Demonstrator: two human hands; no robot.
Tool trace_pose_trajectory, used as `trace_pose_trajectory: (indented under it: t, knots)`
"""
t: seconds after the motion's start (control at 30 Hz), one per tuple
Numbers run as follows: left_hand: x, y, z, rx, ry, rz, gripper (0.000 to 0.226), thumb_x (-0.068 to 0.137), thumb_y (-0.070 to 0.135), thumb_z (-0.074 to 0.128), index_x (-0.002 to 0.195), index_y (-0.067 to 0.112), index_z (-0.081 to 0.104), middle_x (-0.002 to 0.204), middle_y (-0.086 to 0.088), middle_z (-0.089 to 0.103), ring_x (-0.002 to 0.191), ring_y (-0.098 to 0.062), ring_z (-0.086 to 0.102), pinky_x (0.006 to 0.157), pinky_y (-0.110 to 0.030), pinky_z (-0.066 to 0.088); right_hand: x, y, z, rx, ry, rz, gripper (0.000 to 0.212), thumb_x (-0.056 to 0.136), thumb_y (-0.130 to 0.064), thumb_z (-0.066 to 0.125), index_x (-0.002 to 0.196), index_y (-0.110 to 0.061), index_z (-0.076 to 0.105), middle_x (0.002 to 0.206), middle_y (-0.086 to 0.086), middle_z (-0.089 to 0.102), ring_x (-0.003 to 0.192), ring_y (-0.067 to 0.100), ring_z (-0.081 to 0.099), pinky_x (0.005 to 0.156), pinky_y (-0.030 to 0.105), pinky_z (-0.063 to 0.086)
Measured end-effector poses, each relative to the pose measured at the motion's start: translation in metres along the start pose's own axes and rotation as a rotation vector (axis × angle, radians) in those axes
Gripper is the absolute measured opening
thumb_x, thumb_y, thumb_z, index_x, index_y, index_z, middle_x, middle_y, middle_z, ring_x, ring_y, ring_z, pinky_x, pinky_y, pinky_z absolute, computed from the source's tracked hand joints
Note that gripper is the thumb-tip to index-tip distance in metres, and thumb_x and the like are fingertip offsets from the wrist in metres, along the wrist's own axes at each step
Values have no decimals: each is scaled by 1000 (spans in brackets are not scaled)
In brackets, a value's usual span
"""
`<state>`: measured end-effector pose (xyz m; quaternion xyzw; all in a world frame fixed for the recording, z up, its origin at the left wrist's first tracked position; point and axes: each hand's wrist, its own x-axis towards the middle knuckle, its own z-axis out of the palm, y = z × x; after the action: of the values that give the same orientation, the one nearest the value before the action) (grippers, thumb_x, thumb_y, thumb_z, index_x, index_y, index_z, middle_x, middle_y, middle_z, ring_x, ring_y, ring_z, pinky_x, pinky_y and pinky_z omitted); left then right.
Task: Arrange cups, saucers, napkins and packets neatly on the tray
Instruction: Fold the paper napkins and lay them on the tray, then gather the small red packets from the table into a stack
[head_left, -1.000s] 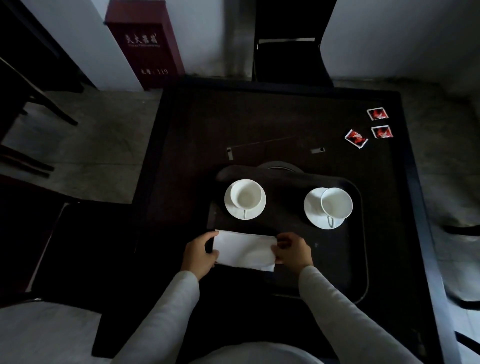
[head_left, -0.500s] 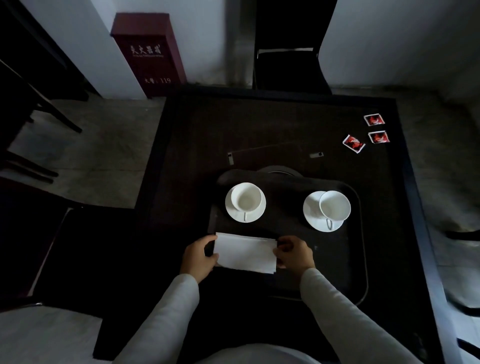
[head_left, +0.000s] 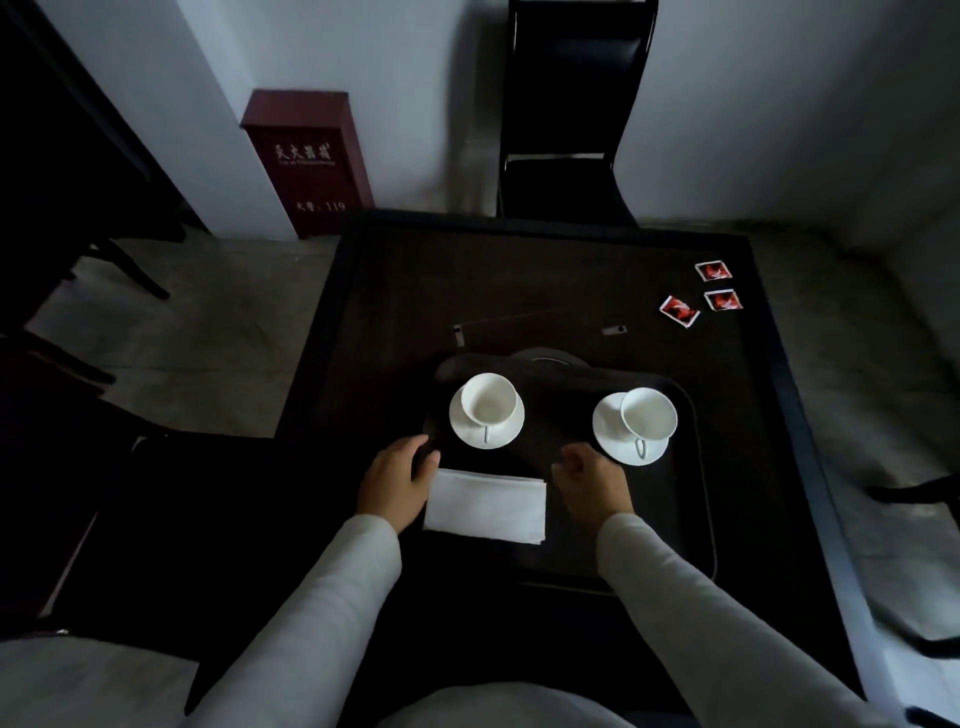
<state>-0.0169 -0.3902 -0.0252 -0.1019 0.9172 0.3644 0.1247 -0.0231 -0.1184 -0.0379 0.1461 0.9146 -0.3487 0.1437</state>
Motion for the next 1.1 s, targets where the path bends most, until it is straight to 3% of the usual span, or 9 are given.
trace_pose_trajectory:
  t: [0.13, 0.37, 0.6, 0.77, 0.93, 1.1]
  knots:
    - [2, 24, -19, 73, 37, 141, 48, 101, 41, 53, 142, 16, 55, 147, -6, 56, 135, -29, 49, 109, -40, 41, -8, -26, -18, -84, 82, -153, 41, 93, -27, 68, 129, -10, 62, 120, 14, 69, 113, 33, 65, 96, 37, 49]
    - [-1, 69, -38, 60, 54, 328, 46, 102, 37, 53, 142, 14, 54, 147, -6, 56, 133, -28, 52, 109, -41, 43, -28, -59, -49, -146, 212, -233, 43, 94, -32, 66, 132, -14, 60, 129, 12, 66, 118, 33, 62, 97, 41, 50]
    - [-2, 109, -31, 12, 3, 470, 43, 99, 37, 56, 138, 17, 58, 142, -2, 59, 125, -25, 58, 104, -42, 48, -40, -60, -84, -113, 343, -195, 38, 92, -31, 68, 126, -15, 64, 122, 10, 69, 113, 28, 65, 97, 37, 50]
    - [2, 138, -6, 45, -21, 479, 44, 99, 38, 57, 137, 17, 59, 142, -4, 61, 128, -24, 58, 105, -33, 44, -32, -42, -119, -95, 359, -149, 37, 92, -33, 67, 127, -20, 62, 119, 6, 69, 109, 25, 65, 92, 34, 49]
    - [16, 175, 31, 51, -81, 424, 45, 98, 42, 57, 139, 23, 56, 139, 1, 61, 88, -13, 63, 90, -32, 54, 0, -10, -157, -68, 351, -123, 38, 92, -31, 66, 127, -18, 61, 111, 3, 69, 103, 22, 66, 82, 24, 43]
    - [41, 225, 76, 67, -117, 382, 46, 98, 40, 58, 140, 22, 56, 139, 0, 61, 81, -9, 60, 87, -28, 51, 48, 29, -197, -36, 286, -97, 41, 91, -33, 68, 129, -21, 61, 117, 3, 70, 103, 19, 69, 91, 30, 53]
